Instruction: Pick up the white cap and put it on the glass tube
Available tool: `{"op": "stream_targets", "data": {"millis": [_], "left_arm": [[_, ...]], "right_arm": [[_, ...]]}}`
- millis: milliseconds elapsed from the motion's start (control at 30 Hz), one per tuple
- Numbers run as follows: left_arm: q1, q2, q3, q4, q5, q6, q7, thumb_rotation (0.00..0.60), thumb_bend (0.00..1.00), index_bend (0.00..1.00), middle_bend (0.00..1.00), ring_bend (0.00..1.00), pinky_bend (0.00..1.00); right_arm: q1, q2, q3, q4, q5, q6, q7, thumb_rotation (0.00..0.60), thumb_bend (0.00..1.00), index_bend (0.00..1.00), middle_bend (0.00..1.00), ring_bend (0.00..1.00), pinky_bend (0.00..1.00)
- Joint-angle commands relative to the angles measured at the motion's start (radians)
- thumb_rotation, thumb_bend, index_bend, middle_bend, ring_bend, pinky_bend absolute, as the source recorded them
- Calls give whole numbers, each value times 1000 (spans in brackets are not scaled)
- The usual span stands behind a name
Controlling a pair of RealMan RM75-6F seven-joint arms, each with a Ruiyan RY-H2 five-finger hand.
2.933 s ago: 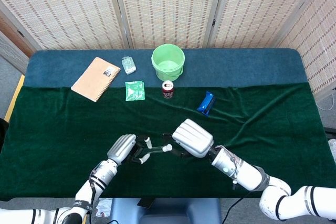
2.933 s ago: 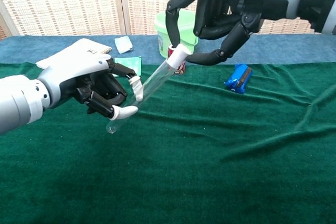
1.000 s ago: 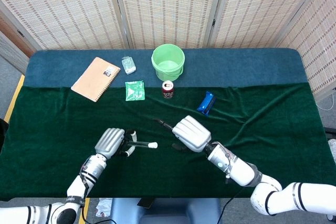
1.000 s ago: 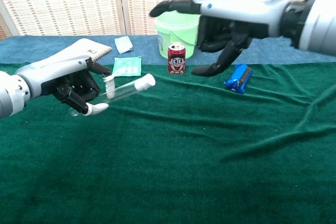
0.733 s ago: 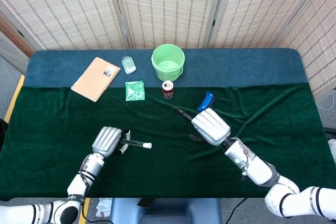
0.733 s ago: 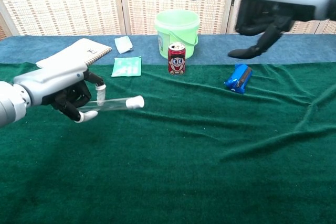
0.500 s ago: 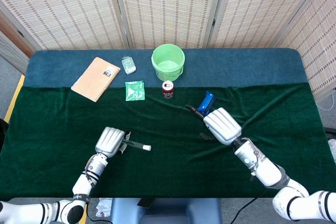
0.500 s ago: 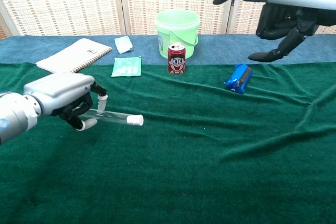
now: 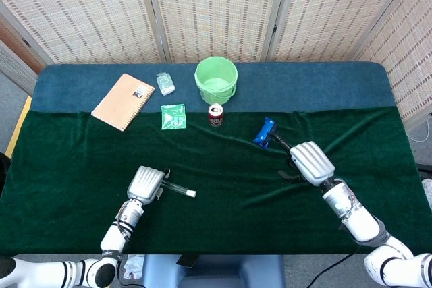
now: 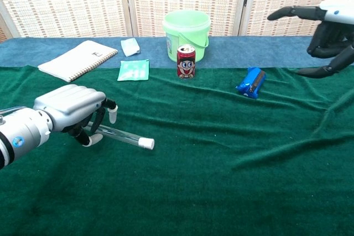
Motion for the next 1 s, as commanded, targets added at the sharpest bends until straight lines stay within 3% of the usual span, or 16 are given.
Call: {"op": "stream_targets", "data": {"millis": [33, 200, 300, 367, 500, 633, 800, 1000], "left_arm": [[2, 7, 1, -11, -7, 0, 11, 600, 525, 351, 530, 498, 717], [24, 68, -21, -85, 7, 46, -21, 600, 523, 283, 392, 364, 549], [68, 115, -36, -103, 88, 106, -153, 600, 523, 280, 357, 317, 442], [102, 160, -35, -110, 135, 137, -249, 600, 523, 287, 347, 298, 372], [167, 250, -31, -126, 201, 207, -372, 600, 523, 308, 331, 280, 309], [240, 337, -22, -147, 253, 289, -461, 600, 523, 324, 328, 274, 268], [318, 417, 9, -172, 302, 361, -515, 600, 523, 333, 322, 261, 232], [404, 497, 74, -226, 366, 412, -531, 600, 523, 325, 294, 233, 171]], "right_arm": [[-16, 2, -3, 14, 0, 11, 14, 600, 352, 34, 1000, 1000, 1000], [-56, 36, -7, 30, 15, 43, 5, 600, 352, 34, 981, 1000, 1000], [-93, 62, -11, 40, 6, 96, -24, 600, 352, 57, 870, 994, 958], [-124, 78, -16, 48, 9, 134, -46, 600, 352, 88, 758, 910, 858], [-176, 114, -25, 46, 36, 179, -101, 600, 352, 134, 427, 508, 510], [-231, 136, -38, 47, 43, 225, -116, 600, 352, 134, 192, 255, 271], [-289, 145, -48, 56, 32, 284, -113, 600, 352, 135, 44, 105, 97], [-364, 133, -56, 80, 11, 369, -86, 600, 352, 97, 16, 62, 37]]}}
